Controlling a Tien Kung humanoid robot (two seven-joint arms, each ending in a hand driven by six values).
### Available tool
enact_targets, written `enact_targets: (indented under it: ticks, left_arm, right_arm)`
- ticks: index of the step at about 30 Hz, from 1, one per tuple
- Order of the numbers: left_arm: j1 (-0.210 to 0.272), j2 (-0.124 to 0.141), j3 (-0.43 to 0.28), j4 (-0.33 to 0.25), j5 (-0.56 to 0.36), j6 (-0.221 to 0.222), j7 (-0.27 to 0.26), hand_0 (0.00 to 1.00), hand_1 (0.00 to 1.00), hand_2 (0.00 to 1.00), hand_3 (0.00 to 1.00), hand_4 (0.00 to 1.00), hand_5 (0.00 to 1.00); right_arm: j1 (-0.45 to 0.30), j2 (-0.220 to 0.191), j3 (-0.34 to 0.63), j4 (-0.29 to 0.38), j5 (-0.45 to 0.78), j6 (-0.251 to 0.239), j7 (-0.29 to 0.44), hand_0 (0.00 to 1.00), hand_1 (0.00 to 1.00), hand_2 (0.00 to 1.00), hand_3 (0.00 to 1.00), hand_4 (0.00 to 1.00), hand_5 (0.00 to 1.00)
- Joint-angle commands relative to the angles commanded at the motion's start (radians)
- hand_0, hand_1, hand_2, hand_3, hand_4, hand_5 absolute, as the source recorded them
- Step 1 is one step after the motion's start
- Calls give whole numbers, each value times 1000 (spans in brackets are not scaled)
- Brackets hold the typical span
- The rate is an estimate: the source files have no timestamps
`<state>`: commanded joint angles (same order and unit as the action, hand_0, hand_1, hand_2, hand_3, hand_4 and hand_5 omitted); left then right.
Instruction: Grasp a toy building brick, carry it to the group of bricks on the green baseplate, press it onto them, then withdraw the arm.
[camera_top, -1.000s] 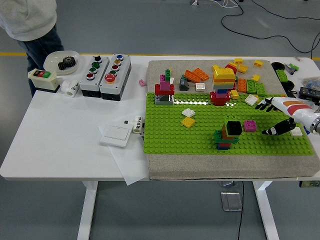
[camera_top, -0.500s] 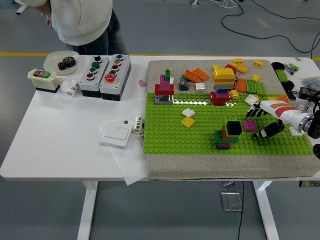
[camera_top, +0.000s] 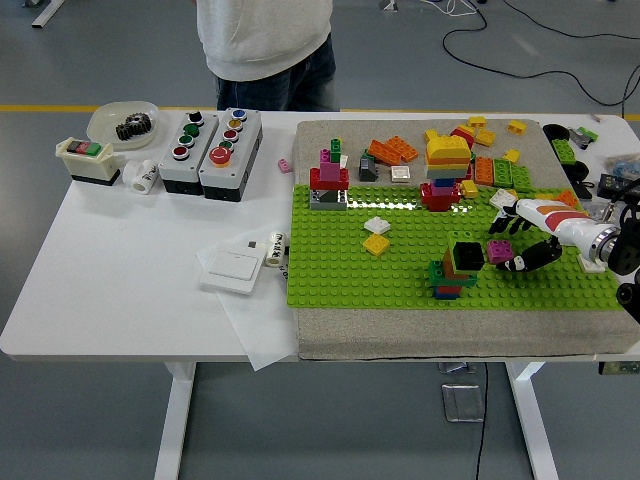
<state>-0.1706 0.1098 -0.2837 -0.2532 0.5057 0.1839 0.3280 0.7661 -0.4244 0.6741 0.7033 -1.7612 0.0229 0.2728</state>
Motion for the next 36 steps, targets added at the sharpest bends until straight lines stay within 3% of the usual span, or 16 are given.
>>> enact_targets:
  ticks: [19, 20, 36]
  left_arm:
    - [-2, 0, -3, 1, 4, -1, 0, 495, 567, 635, 604, 641, 715]
    - [-2, 0, -3, 1, 4, -1, 0, 495, 565, 635, 603, 641, 712]
    - [-4, 0, -4, 0, 8, -2, 1, 496, 565, 635, 603, 643, 710]
  right_arm:
    - [-6, 13, -5, -41, 19, -13, 7, 542, 549, 559, 564, 875, 255]
    - [-7, 13, -5, -41, 19, -12, 7, 501, 513, 545, 540, 847, 260]
    - [-9, 9, -21, -50, 22, -21, 6, 425, 470, 525, 520, 801, 298]
